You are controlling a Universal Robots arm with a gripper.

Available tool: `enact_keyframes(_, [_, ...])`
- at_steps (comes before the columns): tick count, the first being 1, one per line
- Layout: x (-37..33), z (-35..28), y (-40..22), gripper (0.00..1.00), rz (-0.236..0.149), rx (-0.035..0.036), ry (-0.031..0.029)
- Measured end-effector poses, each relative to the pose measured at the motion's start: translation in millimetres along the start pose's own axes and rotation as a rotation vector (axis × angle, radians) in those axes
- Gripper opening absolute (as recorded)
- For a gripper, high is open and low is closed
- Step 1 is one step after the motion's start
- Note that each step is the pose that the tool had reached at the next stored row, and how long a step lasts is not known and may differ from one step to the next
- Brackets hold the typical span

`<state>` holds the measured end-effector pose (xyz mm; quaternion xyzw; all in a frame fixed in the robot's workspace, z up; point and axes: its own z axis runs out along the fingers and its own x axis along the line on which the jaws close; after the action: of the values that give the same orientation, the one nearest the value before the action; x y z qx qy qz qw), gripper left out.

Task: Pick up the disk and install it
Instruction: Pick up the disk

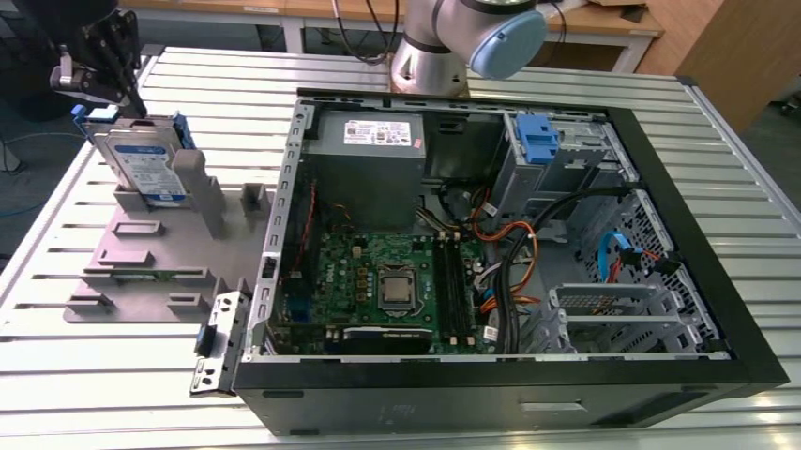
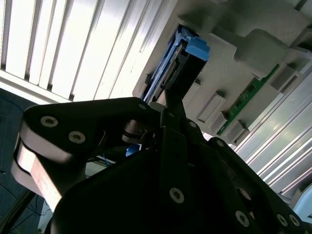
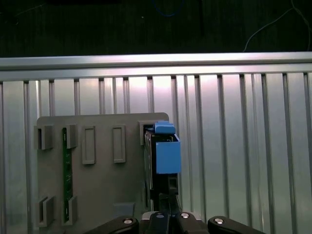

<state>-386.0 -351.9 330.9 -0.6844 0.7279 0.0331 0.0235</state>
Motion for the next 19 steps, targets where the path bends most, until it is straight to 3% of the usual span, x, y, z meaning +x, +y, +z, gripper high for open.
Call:
enact_keyframes(3, [0.0,0.0,0.0,0.11,0.000,0.0000,0.0003])
enact_keyframes(8, [0.0,-0.1,0.0,0.11,0.000,0.0005,0.0097])
enact_keyframes(19, [0.0,0.0,0.0,0.11,0.000,0.0007,0.0111])
